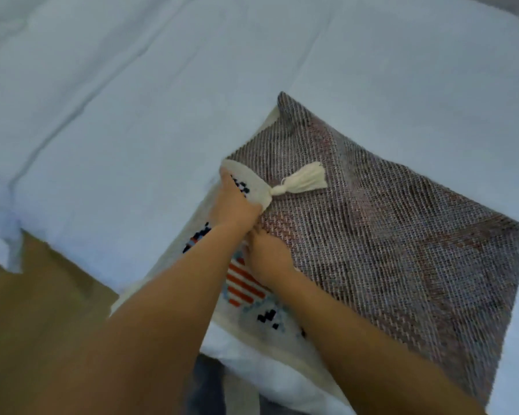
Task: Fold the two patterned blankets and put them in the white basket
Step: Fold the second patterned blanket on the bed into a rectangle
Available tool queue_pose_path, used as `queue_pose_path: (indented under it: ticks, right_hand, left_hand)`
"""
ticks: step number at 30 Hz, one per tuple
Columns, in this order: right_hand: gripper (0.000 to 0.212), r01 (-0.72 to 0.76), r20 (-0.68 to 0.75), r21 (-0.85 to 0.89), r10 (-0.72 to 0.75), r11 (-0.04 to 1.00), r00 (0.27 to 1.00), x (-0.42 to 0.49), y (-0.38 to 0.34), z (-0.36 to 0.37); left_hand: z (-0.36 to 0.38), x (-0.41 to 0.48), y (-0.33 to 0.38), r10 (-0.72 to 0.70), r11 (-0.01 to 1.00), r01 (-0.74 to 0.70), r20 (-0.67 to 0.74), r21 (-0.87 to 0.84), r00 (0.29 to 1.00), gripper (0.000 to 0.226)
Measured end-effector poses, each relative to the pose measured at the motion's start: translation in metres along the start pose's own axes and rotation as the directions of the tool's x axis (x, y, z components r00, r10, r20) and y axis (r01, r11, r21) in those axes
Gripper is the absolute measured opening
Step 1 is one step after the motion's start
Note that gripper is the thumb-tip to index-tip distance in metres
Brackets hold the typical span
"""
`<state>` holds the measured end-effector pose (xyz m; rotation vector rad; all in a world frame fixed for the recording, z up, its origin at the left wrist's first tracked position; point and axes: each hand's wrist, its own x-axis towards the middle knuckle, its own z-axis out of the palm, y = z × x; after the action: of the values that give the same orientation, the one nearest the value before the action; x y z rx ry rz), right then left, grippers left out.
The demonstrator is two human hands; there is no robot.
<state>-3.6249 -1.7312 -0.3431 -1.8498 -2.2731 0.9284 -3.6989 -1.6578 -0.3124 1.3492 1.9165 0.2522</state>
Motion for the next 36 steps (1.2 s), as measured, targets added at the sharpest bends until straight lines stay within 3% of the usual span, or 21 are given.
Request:
queue_pose_path:
  ticks: [2,4,6,9,11,16,19,21,24,26,29,33,36]
  right_hand:
    - [0.043,0.02,0.038,-0.021,-0.02,1.0,0.999,-0.005,-0.024,0.032]
    - [0.047,0.005,0.073,-0.035,-0.002,0.999,0.997,-0.011,-0.041,0.061]
    - [0.049,0.022,0.108,-0.086,-0.012,0.996,0.994,-0.019,-0.055,0.095]
    - [0.051,0.0,0.122,-0.102,0.012,0.995,0.992,-0.03,-0.065,0.132]
    - [0.052,-0.054,0.097,-0.089,0.063,0.995,0.993,-0.035,-0.069,0.149]
    - [0.051,-0.111,-0.036,-0.167,0.106,0.98,0.994,-0.037,-0.079,0.165]
    - [0.035,-0.048,-0.112,-0.154,0.031,0.987,0.993,-0.039,-0.082,0.167]
    - [0.043,-0.045,-0.125,-0.186,0.021,0.981,0.992,-0.04,-0.083,0.167]
    - [0.048,-0.01,-0.067,-0.262,-0.008,0.965,0.998,-0.038,-0.092,0.172]
    - [0.057,-0.02,-0.025,-0.267,0.014,0.964,1.0,-0.034,-0.105,0.179]
    - [0.064,-0.016,0.03,-0.262,0.025,0.965,0.999,-0.025,-0.123,0.188]
    - [0.064,0.02,0.274,-0.239,0.048,0.971,0.961,-0.015,-0.136,0.209]
    - [0.065,0.028,0.285,-0.326,0.07,0.945,0.956,-0.015,-0.141,0.217]
  left_hand:
    - [-0.018,0.0,-0.04,-0.029,0.993,0.032,-0.028,0.11,0.999,0.104]
    - [-0.032,-0.002,-0.079,0.038,0.963,-0.036,0.001,0.268,0.999,0.1]
    - [-0.04,-0.003,-0.121,0.175,0.866,-0.208,0.115,0.455,0.978,0.09]
    - [-0.036,0.002,-0.166,0.336,0.633,-0.508,0.384,0.585,0.86,0.078]
    - [-0.026,0.008,-0.181,0.384,0.578,-0.571,0.423,0.583,0.82,0.078]
    - [0.003,0.008,-0.167,0.463,0.57,-0.612,0.401,0.548,0.791,0.096]
    - [0.011,0.002,-0.165,0.534,0.572,-0.649,0.373,0.502,0.759,0.056]
    - [0.003,0.002,-0.176,0.542,0.615,-0.626,0.32,0.479,0.777,0.029]
    - [-0.022,0.006,-0.207,0.506,0.673,-0.566,0.263,0.476,0.822,0.018]
    - [-0.039,0.006,-0.228,0.503,0.659,-0.583,0.298,0.475,0.811,0.017]
    - [-0.056,0.003,-0.261,0.52,0.514,-0.677,0.436,0.527,0.734,0.023]
    - [-0.078,0.0,-0.306,0.461,0.423,-0.722,0.556,0.548,0.692,0.054]
    - [-0.09,-0.003,-0.324,0.423,0.333,-0.748,0.618,0.574,0.663,0.053]
